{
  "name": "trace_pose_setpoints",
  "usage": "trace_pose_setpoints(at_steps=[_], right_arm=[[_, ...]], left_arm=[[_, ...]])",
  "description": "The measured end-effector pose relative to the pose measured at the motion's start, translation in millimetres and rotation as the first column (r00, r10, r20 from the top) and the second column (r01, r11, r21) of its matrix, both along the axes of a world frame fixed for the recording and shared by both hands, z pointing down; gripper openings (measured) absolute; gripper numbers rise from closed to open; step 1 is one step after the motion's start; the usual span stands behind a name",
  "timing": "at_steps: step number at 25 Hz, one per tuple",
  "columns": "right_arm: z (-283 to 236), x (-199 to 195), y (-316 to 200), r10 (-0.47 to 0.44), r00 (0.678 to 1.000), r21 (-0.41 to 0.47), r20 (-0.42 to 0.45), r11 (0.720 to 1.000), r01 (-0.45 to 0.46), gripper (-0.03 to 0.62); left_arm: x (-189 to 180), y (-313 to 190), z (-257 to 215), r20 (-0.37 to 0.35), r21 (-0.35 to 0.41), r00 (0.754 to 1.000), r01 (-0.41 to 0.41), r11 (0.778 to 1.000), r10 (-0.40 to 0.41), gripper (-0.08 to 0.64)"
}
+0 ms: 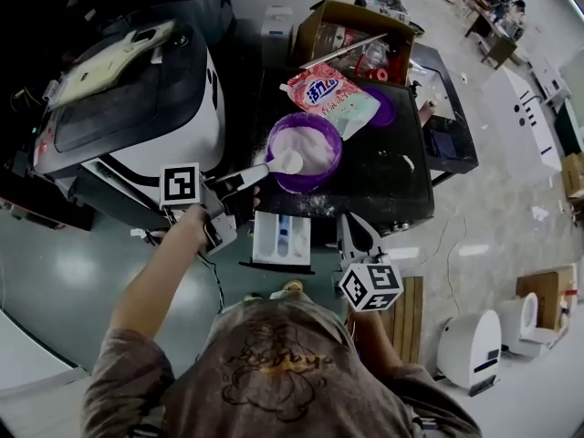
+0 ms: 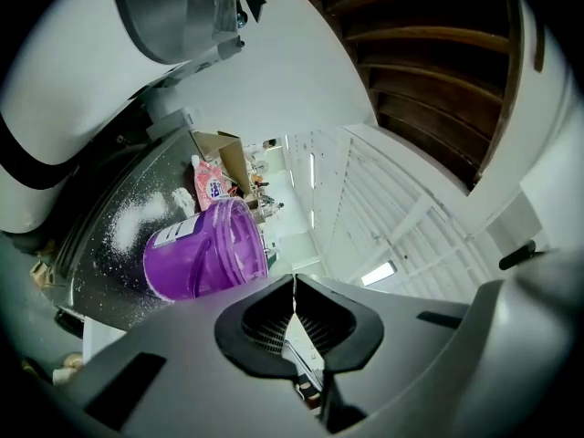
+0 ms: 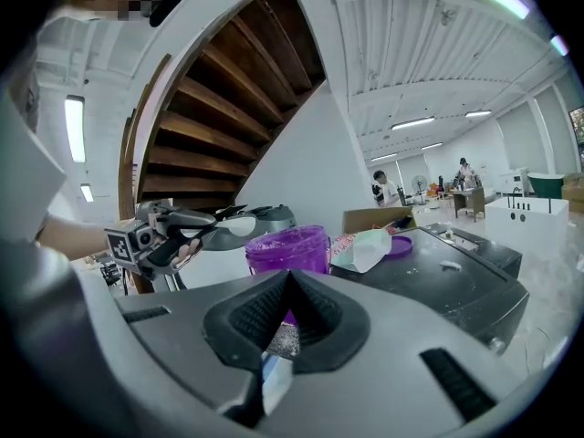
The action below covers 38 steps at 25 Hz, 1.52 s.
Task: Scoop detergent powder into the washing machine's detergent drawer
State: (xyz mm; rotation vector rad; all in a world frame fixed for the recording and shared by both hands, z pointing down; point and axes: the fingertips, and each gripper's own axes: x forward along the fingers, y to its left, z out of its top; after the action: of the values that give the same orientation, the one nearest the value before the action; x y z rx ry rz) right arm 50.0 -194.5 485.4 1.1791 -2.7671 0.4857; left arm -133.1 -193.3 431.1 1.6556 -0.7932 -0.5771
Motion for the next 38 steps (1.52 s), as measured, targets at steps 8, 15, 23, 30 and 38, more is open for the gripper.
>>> trace_pose_setpoints(at_steps=[8,15,23,30,38], right_arm=[[0,-1,31,0.036,0.999,-0.02,-0.01,0.999,-0.037,-0.008],[6,13,48,0.094,0.996,-0.023,-0.011,0.995,-0.094,-0.008],[4,27,53,0.152,0.988,-0.013,-0.001,0.988,-0.152,-0.008],[6,37,55,0.182,0.983,-0.009,-0.003,0.983,-0.182,-0.008],[9,42,58,0.194,0.981,-0.015,-0.005,0.981,-0.194,-0.008]], left_arm=[[7,27,5,0.038,0.002,0.999,-0.037,0.999,0.037,0.023],[20,45,21,0.092,0.001,0.994,-0.064,0.998,0.064,0.023],[37,57,43,0.135,0.008,0.987,-0.094,0.996,0.092,0.023],[48,58,67,0.251,0.075,0.957,-0.169,0.983,0.145,0.023],[61,63,103,0.355,0.045,0.912,-0.235,0.971,0.204,0.023]])
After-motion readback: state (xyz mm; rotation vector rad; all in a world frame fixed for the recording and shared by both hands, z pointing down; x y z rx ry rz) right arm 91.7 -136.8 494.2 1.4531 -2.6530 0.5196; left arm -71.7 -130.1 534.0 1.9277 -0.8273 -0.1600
